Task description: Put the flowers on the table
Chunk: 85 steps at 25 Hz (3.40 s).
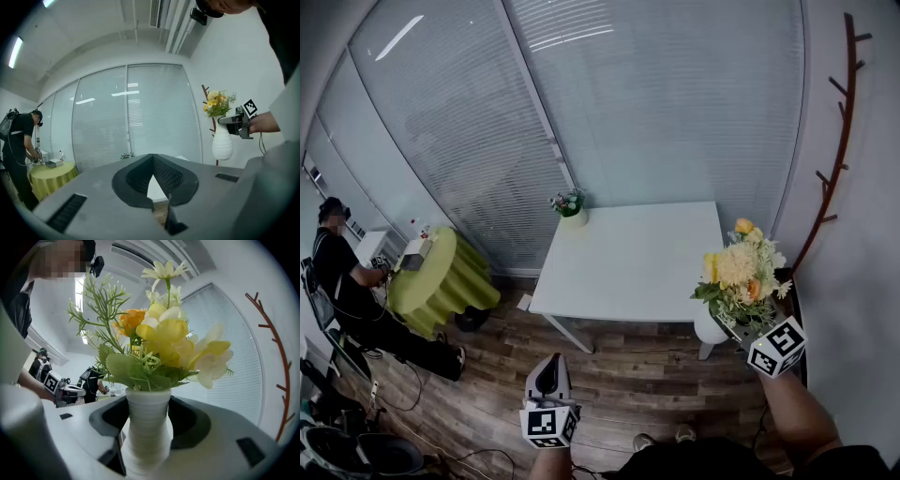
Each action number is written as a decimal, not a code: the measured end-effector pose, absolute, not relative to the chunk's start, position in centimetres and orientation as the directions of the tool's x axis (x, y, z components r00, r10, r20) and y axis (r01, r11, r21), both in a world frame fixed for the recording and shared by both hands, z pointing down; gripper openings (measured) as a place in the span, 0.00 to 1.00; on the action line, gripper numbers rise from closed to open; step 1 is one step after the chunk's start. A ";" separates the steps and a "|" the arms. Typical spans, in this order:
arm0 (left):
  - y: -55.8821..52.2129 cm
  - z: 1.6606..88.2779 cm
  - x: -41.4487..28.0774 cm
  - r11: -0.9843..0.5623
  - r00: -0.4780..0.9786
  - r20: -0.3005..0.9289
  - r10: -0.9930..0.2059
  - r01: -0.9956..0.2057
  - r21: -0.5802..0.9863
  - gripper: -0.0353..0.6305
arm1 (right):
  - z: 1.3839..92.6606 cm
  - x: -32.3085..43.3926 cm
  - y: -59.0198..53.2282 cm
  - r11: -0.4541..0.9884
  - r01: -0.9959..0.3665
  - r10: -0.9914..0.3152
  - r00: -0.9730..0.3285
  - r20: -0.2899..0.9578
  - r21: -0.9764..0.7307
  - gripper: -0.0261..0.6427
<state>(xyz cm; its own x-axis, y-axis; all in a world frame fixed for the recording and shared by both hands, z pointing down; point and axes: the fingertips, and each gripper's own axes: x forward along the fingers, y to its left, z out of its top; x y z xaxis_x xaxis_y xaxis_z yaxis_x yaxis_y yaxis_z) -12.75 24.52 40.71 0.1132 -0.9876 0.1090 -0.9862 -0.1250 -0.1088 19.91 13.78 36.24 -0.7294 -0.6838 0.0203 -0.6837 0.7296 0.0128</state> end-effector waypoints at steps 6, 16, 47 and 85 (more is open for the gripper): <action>25.1 40.4 -11.7 -0.111 0.098 0.097 -0.990 -0.985 -0.131 0.05 | 36.1 21.3 14.0 0.733 -0.680 -0.680 -0.733 0.011 0.003 0.45; 25.0 40.2 -10.2 -0.044 0.032 0.096 -0.995 -0.991 -0.129 0.05 | 36.1 23.4 12.8 0.778 -0.628 -0.628 -0.778 -0.025 -0.012 0.45; 6.2 40.9 -19.0 -0.146 0.140 0.068 -0.988 -0.985 -0.091 0.05 | 37.9 16.3 -0.9 0.682 -0.731 -0.731 -0.682 -0.003 0.029 0.44; -20.0 44.6 -27.2 -0.342 0.336 0.093 -0.937 -0.937 -0.070 0.05 | 41.6 3.3 -21.1 0.586 -0.807 -0.810 -0.582 0.067 0.075 0.44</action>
